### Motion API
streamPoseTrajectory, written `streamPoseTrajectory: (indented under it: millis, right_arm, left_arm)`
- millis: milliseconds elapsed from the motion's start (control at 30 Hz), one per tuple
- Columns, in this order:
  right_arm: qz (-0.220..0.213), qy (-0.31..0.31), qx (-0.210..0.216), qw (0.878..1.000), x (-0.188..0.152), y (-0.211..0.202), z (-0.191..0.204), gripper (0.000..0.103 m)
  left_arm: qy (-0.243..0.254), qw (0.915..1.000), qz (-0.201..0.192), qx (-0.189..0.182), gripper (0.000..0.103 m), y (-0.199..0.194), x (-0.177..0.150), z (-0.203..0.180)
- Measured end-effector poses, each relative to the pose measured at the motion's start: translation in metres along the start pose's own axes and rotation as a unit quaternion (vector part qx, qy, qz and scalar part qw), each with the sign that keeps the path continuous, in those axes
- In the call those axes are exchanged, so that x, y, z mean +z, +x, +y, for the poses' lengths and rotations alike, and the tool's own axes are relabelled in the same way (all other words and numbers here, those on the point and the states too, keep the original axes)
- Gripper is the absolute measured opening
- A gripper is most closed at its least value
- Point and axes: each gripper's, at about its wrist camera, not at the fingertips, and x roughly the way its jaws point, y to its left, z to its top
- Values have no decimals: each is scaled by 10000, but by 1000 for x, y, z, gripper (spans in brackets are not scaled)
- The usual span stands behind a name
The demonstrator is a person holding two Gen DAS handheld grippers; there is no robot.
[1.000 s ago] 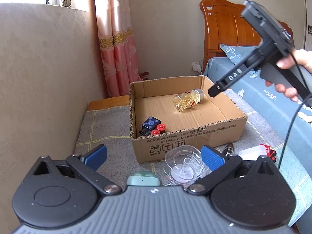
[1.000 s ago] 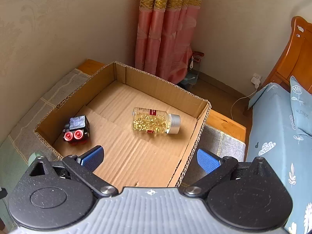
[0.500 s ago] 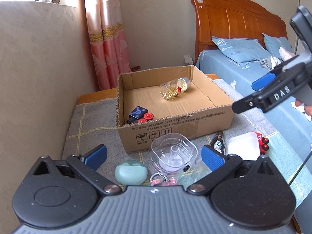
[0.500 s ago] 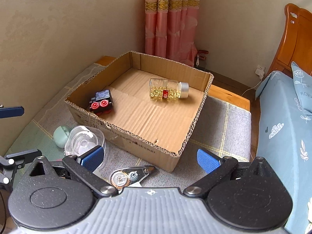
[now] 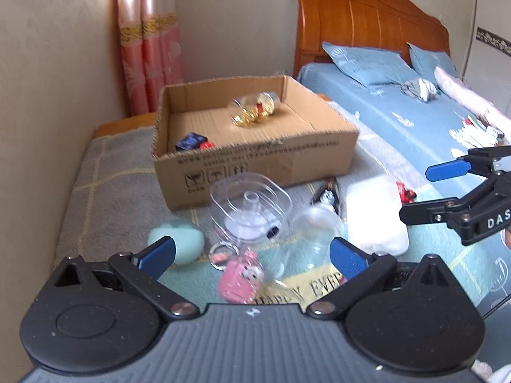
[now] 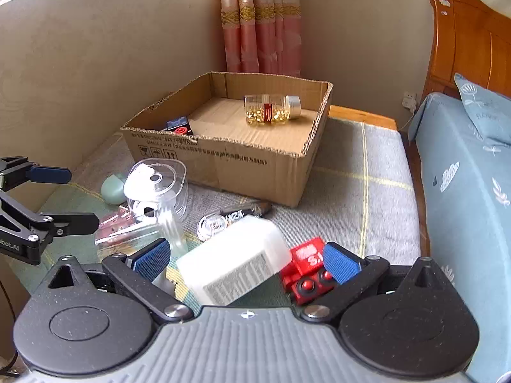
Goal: Organize rigid objects
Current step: 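Return both tools to the items on the blanket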
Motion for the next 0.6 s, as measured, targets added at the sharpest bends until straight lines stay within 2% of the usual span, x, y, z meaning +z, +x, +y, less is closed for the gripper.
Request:
streamPoseTrajectory:
  millis: [133, 267, 433, 600]
  right_arm:
    - [-30, 38, 242, 9997, -23, -8, 7, 103]
    - [67, -326, 543, 9980, -38, -11, 29, 103]
    - [243, -694, 371, 9966, -51, 2, 52, 103]
    - [355, -665, 196, 9970, -54, 17, 57, 103]
  left_arm:
    - [145, 9997, 146, -150, 102, 8, -9, -7]
    - [195, 9992, 278, -204, 102, 18, -14, -9]
    - [175, 9987, 432, -211, 102, 25, -22, -7]
    - [201, 9981, 569, -128, 102, 29, -31, 1]
